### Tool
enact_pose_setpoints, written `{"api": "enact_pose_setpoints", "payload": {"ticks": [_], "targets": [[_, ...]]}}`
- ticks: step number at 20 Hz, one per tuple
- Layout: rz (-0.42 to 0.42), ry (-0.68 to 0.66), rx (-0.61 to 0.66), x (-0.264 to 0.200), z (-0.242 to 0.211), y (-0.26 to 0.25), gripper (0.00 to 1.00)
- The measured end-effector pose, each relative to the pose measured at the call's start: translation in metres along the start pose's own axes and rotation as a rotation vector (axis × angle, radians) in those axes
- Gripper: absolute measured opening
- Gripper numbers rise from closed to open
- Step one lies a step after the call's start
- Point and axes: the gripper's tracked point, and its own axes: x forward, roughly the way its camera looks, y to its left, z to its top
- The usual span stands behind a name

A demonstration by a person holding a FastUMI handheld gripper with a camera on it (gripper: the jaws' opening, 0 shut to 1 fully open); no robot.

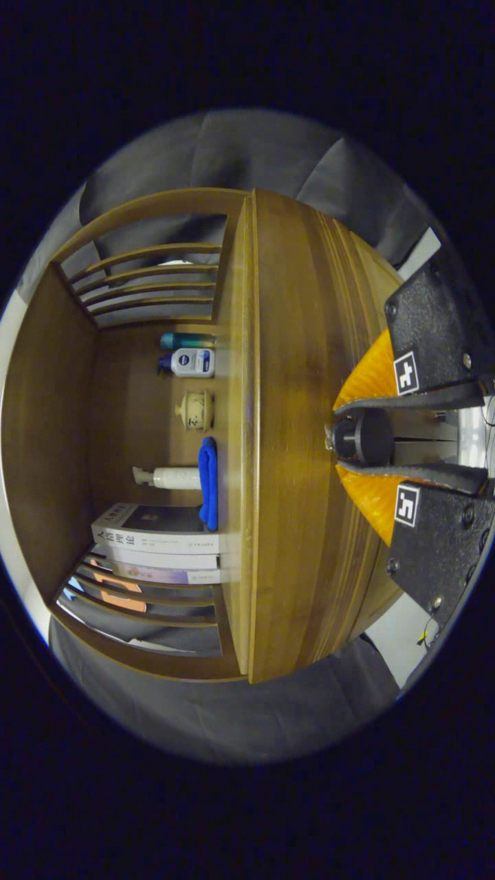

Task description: Pull open the drawer, take out the items inside it, and place them on the countertop above the cabinet.

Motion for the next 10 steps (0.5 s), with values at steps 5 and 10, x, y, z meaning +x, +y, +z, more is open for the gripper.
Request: {"api": "enact_pose_setpoints", "payload": {"ticks": [5,10], "targets": [[-0.011,0.006,-0.037,-0.019,-0.005,-0.001,0.32],[-0.006,0.007,-0.038,-0.049,-0.014,-0.003,0.32]]}}
